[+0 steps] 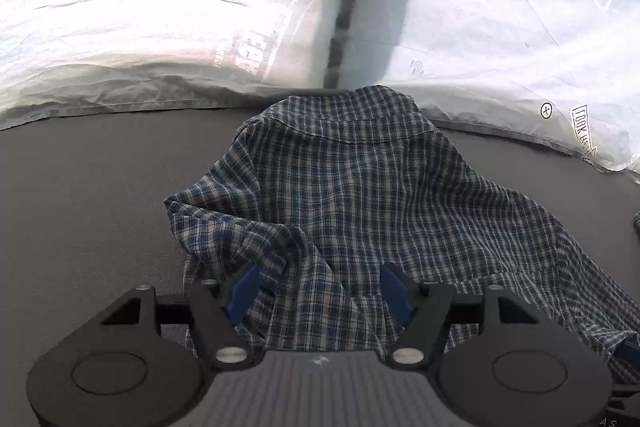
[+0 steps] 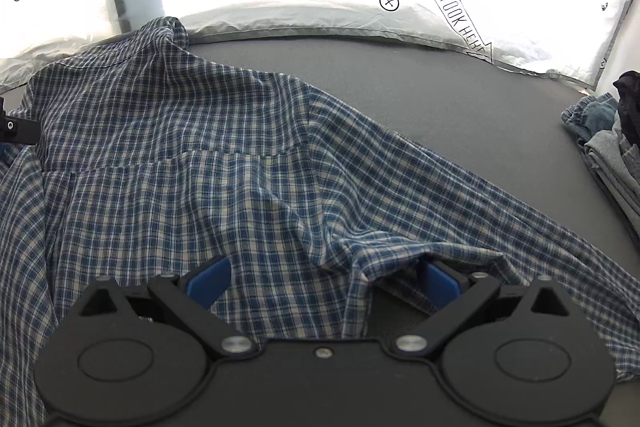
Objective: Fold clothes
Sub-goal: 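Open the left tool to release the hem onto the shirt, then grasp the buttoned sleeve cuff with the right tool and lift it, then lay the held sleeve across the shirt back and open the right tool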
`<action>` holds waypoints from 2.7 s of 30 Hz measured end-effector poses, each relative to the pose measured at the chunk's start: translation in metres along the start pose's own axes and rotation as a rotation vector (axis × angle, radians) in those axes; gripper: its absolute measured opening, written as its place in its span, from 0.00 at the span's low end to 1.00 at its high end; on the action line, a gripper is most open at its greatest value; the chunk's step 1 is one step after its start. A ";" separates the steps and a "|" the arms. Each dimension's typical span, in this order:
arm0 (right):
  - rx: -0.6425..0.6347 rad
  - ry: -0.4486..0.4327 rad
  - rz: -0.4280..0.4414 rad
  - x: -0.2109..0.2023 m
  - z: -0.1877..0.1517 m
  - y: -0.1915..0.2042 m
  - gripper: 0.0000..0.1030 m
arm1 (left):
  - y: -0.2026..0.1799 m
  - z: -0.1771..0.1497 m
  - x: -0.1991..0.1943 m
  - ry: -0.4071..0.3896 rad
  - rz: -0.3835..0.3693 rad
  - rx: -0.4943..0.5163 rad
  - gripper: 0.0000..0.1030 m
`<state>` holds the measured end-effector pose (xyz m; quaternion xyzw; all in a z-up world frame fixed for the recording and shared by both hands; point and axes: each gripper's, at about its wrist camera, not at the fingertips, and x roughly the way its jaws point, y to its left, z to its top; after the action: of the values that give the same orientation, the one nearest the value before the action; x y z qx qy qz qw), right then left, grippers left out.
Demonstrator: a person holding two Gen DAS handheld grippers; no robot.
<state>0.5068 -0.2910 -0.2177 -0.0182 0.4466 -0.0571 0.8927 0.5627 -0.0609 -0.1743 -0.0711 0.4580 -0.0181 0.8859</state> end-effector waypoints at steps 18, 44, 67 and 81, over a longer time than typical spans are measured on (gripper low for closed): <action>0.434 -0.023 -0.213 -0.047 -0.104 -0.171 0.98 | -0.067 -0.124 -0.030 0.280 0.186 0.130 0.82; 0.633 -0.111 -0.361 -0.027 -0.115 -0.275 0.36 | -0.043 -0.128 -0.034 0.287 0.197 0.010 1.00; 0.568 -0.167 0.842 -0.084 -0.002 -0.065 0.56 | -0.043 -0.133 -0.037 0.214 0.164 0.051 1.00; 0.174 -0.078 -0.046 -0.044 -0.084 -0.115 0.61 | -0.043 -0.132 -0.035 0.206 0.157 0.050 1.00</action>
<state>0.4041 -0.3982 -0.2237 0.0469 0.4043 -0.1156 0.9061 0.4363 -0.1143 -0.2155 -0.0107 0.5500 0.0326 0.8344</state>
